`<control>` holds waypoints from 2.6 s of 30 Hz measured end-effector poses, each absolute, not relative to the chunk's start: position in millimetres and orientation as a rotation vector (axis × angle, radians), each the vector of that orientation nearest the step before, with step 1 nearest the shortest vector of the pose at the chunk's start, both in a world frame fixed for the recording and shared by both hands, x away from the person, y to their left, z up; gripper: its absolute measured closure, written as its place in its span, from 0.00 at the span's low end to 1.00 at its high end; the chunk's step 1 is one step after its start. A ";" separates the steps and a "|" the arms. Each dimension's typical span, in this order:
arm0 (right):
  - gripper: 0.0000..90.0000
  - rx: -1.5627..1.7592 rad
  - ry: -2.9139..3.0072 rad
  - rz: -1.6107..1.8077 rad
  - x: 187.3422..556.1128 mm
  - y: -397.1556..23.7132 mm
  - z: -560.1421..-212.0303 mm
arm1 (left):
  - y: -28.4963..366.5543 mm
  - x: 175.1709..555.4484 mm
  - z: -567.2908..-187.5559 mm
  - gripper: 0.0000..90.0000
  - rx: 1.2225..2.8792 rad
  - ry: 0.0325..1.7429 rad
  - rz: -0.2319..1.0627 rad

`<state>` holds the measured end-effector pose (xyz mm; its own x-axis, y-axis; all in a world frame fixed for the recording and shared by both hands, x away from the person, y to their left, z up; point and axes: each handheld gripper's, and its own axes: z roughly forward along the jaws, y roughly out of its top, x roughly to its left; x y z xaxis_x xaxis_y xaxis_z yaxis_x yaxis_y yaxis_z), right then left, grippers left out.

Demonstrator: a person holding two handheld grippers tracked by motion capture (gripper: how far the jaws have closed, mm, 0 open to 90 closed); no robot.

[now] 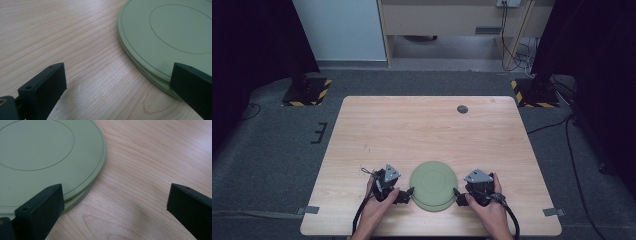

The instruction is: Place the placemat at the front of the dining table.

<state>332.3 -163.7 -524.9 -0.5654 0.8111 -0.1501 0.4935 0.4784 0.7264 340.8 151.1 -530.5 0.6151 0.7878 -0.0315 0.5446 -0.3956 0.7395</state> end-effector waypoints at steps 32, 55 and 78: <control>0.01 1.080 2.207 0.851 347.1 -158.4 -525.6 | 151.0 354.1 -531.1 0.00 2.081 1.081 0.441; 0.01 1.095 2.196 0.860 355.6 -158.5 -526.7 | 151.3 365.9 -531.6 0.00 2.070 1.109 0.445; 0.01 1.071 2.212 0.824 361.0 -156.2 -523.6 | 151.3 372.0 -531.5 0.00 2.068 1.122 0.435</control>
